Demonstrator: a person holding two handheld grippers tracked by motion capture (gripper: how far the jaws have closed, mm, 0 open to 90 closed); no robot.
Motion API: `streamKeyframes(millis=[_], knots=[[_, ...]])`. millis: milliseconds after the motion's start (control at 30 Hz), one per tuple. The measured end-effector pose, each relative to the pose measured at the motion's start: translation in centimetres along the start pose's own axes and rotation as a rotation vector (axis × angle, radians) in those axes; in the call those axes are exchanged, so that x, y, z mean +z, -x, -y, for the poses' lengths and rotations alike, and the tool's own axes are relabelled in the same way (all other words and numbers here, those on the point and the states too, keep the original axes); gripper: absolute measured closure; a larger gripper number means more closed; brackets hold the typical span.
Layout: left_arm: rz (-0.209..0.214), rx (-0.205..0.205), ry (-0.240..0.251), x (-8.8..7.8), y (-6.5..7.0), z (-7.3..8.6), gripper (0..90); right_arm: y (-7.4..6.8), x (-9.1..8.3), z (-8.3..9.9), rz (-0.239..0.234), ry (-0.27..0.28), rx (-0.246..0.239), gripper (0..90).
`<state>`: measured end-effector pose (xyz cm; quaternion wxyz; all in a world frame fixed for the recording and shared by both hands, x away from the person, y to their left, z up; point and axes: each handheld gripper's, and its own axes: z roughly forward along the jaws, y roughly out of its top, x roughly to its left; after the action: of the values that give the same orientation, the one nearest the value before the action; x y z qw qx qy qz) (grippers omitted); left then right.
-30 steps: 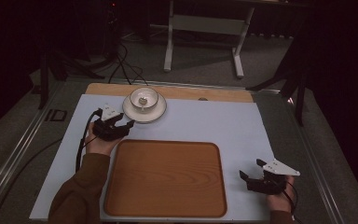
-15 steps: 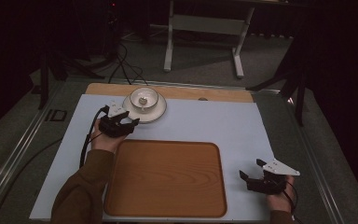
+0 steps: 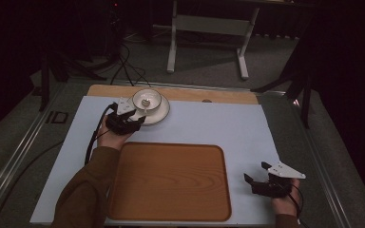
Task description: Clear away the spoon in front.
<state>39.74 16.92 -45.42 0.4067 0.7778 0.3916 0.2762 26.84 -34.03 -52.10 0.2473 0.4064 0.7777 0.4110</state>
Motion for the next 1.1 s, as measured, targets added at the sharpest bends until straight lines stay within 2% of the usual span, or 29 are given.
streamKeyframes(millis=[167,333,467,633,967,1100], knots=[[0.012,0.021,-0.020,0.9,0.3,-0.3,51.3,0.0,0.0,0.0,-0.001,0.001,-0.001,13.9],[-0.009,0.056,-0.044,1.9,0.7,-0.3,51.3,0.0,0.0,0.0,0.000,0.002,-0.001,13.9],[-0.015,0.054,-0.056,2.7,0.6,-0.2,52.6,0.0,0.0,0.0,0.000,0.002,-0.001,13.9],[-0.034,0.076,-0.065,3.4,0.6,-0.3,53.6,0.1,0.0,0.0,0.001,0.003,-0.001,13.9],[-0.073,0.122,-0.077,4.3,0.6,-1.3,59.7,0.1,-0.1,0.0,0.001,0.008,0.000,13.9],[-0.080,0.142,-0.082,4.5,0.7,-1.4,67.0,0.1,-0.1,0.0,0.002,0.007,-0.001,13.9]])
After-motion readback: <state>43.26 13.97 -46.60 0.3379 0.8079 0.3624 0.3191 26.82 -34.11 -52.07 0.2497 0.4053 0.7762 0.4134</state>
